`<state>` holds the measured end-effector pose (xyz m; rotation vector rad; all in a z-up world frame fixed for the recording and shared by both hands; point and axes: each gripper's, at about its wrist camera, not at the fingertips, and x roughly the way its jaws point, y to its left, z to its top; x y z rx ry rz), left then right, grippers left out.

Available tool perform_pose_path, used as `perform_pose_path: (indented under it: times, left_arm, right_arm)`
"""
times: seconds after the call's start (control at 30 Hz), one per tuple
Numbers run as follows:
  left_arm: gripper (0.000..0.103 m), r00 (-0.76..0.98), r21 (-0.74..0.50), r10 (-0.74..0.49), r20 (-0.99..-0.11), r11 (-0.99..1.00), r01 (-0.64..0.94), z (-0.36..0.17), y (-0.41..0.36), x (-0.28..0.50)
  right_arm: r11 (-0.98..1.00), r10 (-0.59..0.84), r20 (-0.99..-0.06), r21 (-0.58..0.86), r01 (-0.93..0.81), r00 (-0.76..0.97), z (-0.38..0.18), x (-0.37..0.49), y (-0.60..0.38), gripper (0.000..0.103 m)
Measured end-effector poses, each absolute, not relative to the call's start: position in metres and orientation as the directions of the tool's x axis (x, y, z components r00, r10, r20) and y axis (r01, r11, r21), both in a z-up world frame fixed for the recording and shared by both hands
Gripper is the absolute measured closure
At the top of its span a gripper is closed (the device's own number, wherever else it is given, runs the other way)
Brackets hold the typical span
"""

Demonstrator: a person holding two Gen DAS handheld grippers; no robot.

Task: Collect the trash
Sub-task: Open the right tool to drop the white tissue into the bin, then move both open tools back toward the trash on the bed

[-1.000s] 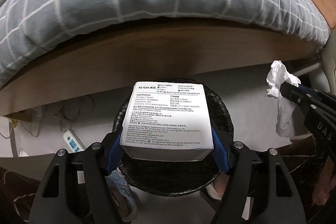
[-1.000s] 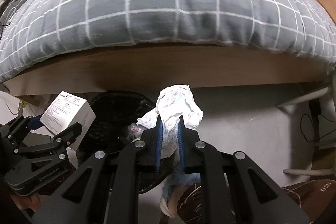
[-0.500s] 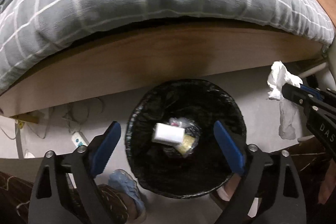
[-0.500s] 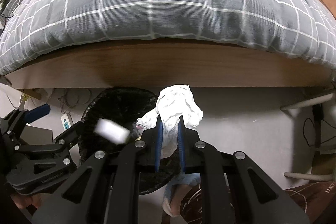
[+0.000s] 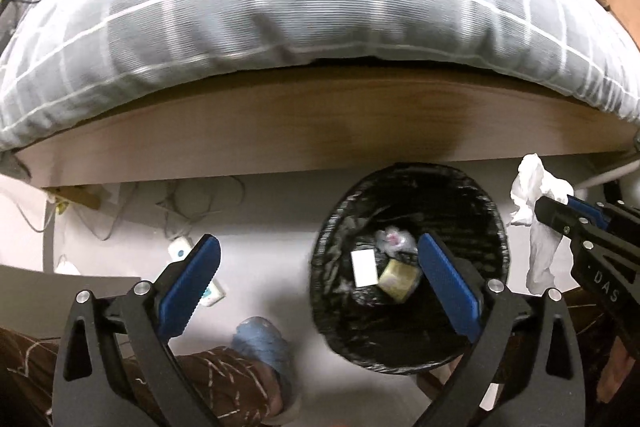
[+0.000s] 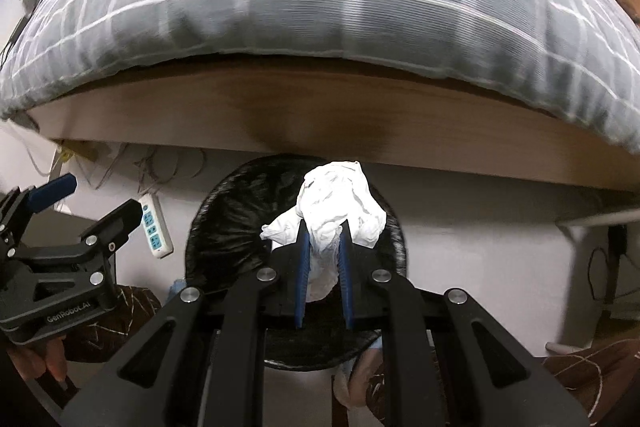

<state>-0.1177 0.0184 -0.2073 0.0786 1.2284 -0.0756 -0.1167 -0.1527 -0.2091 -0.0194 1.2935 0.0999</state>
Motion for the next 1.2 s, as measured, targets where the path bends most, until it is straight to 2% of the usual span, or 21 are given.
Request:
perform_pose_path:
  times: [0.33, 0.5, 0.83, 1.13, 1.2]
  left_arm:
    - [0.006, 0.328, 0.021, 0.007, -0.945, 0.999, 0.038, -0.21, 0.049, -0.122]
    - [0.006, 0.321, 0.019, 0.013, -0.947, 1.0, 0.017, -0.215, 0.056, -0.123]
    - [0.006, 0.344, 0.026, 0.019, -0.939, 1.0, 0.017, -0.211, 0.061, -0.123]
    - [0.006, 0.378, 0.02, 0.011, -0.926, 1.0, 0.02, -0.193, 0.059, -0.123]
    - [0.006, 0.403, 0.017, 0.005, -0.915, 0.999, 0.027, -0.182, 0.058, -0.123]
  right_arm:
    - [0.987, 0.074, -0.97, 0.039, -0.154, 0.233, -0.221, -0.115, -0.118, 0.087]
    - [0.985, 0.074, -0.972, 0.036, -0.169, 0.224, -0.224, -0.117, -0.113, 0.078]
    - [0.987, 0.069, -0.964, 0.028, -0.16, 0.258, -0.217, -0.116, -0.115, 0.042]
    - [0.99, 0.054, -0.934, 0.005, -0.138, 0.353, -0.187, -0.117, -0.124, 0.017]
    - [0.992, 0.051, -0.918, 0.002, -0.122, 0.394, -0.174, -0.117, -0.129, 0.015]
